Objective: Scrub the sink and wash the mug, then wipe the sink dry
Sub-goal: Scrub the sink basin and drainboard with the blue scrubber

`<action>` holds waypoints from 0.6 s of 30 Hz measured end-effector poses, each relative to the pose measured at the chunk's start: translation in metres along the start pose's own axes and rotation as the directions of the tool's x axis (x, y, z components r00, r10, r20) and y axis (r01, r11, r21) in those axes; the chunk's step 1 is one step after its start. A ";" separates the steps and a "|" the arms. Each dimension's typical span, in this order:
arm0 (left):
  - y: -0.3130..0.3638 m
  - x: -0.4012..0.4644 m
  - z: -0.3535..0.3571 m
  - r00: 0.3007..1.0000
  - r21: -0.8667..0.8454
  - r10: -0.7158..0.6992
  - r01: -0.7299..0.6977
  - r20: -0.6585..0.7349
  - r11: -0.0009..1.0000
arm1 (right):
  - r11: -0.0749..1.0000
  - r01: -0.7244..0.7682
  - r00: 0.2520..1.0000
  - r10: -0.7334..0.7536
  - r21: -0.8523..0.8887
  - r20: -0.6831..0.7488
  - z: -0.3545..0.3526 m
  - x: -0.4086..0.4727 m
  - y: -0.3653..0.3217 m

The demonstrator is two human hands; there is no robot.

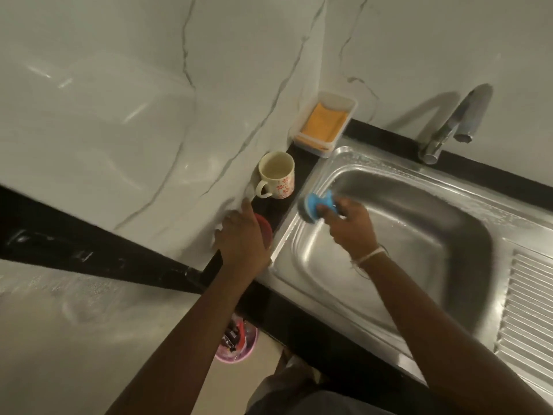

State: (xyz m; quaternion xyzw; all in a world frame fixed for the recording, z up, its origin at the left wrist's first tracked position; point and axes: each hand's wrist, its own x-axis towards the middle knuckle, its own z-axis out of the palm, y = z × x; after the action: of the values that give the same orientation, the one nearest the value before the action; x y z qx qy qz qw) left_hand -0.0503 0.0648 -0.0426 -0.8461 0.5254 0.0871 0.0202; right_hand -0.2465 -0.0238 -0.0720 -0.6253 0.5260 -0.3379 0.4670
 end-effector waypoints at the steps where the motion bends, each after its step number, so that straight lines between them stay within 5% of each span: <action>1: 0.008 0.000 -0.001 1.000 0.053 0.023 -0.023 0.003 0.998 | 0.996 -0.039 0.999 0.038 -0.085 -0.015 -0.020 -0.001 0.024; 4: 0.042 -0.005 0.001 0.988 0.114 0.155 -0.152 -0.017 0.982 | 0.873 -0.180 0.966 0.245 -0.453 0.088 -0.072 -0.019 0.096; 6: 0.067 -0.013 0.010 0.964 0.089 0.266 -0.262 -0.025 0.961 | 0.721 -0.157 0.863 0.433 -0.675 0.261 -0.094 -0.040 0.138; 9: 0.094 -0.020 0.033 0.915 -0.175 0.398 -0.382 0.064 0.907 | 0.533 -0.013 0.709 0.601 -0.846 0.368 -0.110 -0.067 0.180; 12: 0.103 -0.014 0.048 0.904 -0.480 0.363 -0.223 0.223 0.849 | 0.578 0.042 0.686 0.576 -0.815 0.444 -0.107 -0.073 0.191; 18: 0.104 0.003 0.057 0.946 -0.506 0.275 -0.154 0.173 0.849 | 0.756 0.250 0.718 0.275 -0.605 0.640 -0.035 -0.024 0.179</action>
State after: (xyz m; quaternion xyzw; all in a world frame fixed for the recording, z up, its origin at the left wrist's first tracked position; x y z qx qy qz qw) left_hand -0.1495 0.0229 -0.0927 -0.7427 0.5719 0.3192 -0.1397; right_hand -0.3448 -0.0098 -0.2265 -0.8230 0.3987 0.1321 0.3825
